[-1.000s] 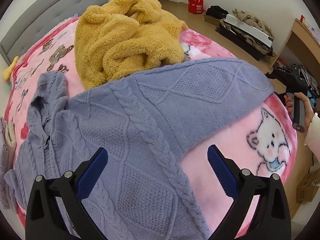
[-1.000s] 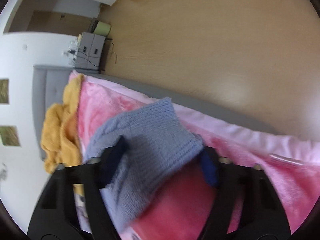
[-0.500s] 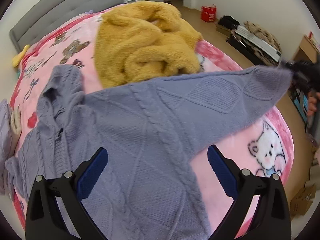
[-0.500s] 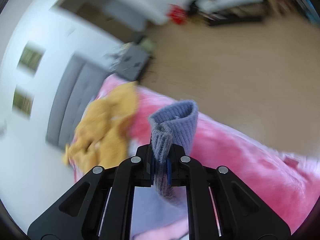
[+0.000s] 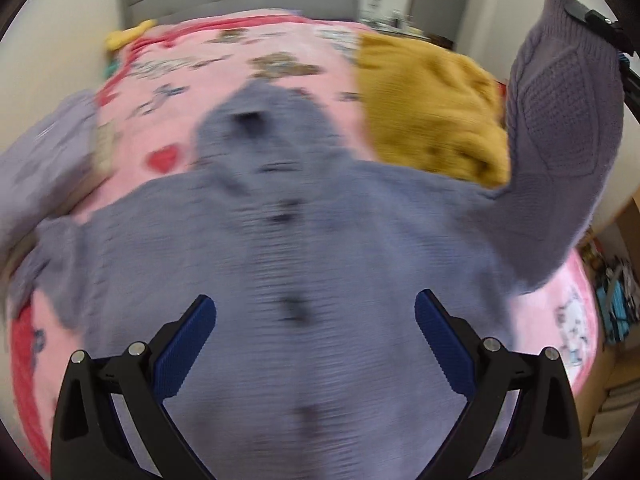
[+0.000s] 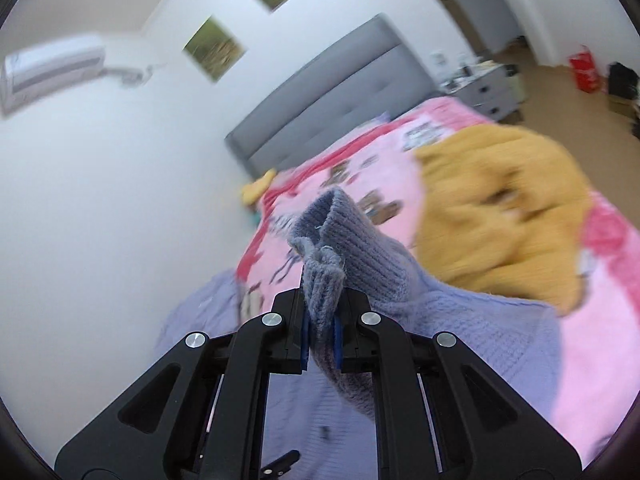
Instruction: Fold large clothes
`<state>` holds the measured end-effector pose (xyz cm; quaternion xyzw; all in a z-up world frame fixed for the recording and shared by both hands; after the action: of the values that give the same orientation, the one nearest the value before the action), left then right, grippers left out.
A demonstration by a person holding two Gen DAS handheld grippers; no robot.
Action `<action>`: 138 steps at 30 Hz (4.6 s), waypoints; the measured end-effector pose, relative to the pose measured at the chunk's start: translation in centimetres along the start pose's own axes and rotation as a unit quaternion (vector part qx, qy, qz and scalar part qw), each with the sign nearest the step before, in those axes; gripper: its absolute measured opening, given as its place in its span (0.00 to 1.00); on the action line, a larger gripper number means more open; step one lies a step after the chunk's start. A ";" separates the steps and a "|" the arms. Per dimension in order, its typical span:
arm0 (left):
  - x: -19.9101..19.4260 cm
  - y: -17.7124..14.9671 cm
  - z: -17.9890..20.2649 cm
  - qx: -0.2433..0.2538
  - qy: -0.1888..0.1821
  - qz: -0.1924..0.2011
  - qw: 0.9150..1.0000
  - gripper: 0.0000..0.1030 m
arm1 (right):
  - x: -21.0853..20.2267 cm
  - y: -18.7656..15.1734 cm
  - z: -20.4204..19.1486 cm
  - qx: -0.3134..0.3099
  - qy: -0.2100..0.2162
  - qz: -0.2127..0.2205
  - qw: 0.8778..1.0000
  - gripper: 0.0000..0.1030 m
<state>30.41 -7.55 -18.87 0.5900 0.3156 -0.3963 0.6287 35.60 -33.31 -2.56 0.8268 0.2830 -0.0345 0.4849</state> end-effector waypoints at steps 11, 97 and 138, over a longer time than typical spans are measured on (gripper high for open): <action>-0.4 -1.7 -25.5 -0.097 0.109 -0.013 0.989 0.95 | 21.4 -14.4 -19.3 -0.149 -0.031 -0.149 0.977 0.08; 33.9 29.8 -14.8 -0.053 0.019 -0.157 0.986 0.80 | 45.8 -3.8 13.3 -0.165 -0.136 -0.400 0.891 0.63; 12.7 21.8 -14.7 -0.056 -0.180 0.051 0.981 0.05 | 24.1 -2.4 2.4 -0.201 0.022 -0.194 0.960 0.05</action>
<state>56.62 5.18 -20.71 0.4880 0.1887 -0.4454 0.7266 55.07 -23.97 -13.69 0.6420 0.4493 -0.0518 0.6191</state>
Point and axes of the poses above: each gripper's, at about its wrist camera, not at the fingertips, and x roughly the way its jaws point, z to its right, y to its top, the point moved 2 cm from there along x, roughly the way its jaws point, and after that the axes turned 9 degrees about -x, right-handed, at the moved point
